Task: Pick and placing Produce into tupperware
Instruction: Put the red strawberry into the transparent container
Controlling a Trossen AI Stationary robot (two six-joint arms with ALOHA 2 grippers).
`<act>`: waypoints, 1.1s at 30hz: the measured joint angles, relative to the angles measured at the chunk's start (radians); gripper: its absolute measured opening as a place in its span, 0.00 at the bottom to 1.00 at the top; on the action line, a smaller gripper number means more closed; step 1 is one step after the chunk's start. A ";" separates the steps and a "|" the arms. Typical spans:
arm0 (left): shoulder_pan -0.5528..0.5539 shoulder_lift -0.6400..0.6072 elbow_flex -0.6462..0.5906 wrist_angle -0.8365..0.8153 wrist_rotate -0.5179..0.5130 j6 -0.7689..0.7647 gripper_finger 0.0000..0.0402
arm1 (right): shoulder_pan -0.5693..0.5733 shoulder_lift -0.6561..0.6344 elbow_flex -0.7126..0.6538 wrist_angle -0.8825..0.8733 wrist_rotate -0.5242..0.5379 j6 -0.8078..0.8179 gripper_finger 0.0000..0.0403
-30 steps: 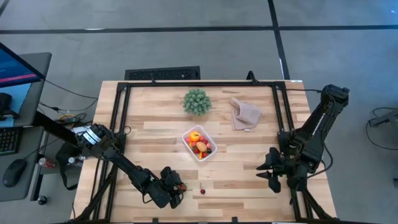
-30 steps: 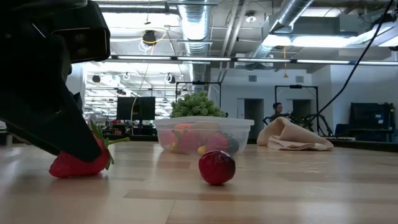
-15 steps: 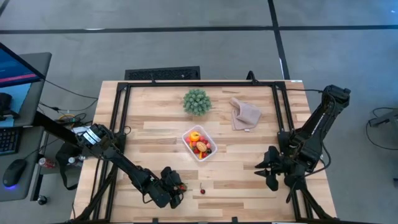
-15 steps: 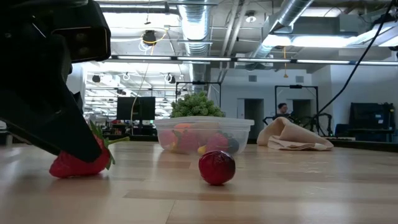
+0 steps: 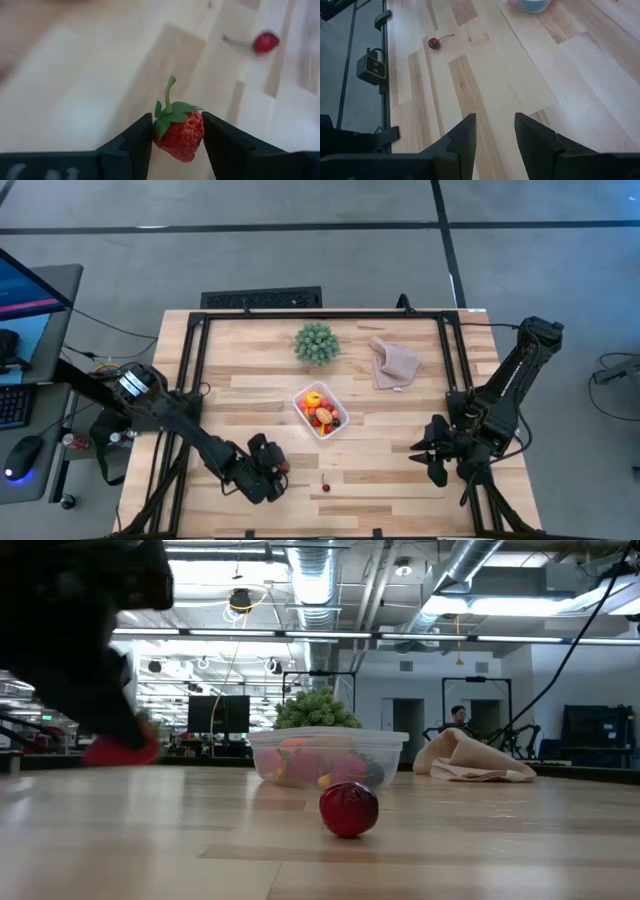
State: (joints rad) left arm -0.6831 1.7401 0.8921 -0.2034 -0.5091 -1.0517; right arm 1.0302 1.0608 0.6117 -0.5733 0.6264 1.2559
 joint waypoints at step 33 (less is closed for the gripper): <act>0.461 -0.194 0.000 0.160 0.015 0.651 0.37 | -0.130 0.000 0.000 0.000 0.007 -0.061 0.32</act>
State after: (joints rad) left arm -0.2222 1.5458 0.8921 -0.0430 -0.4943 -0.4007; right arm 0.9004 1.0607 0.6117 -0.5735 0.6334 1.1954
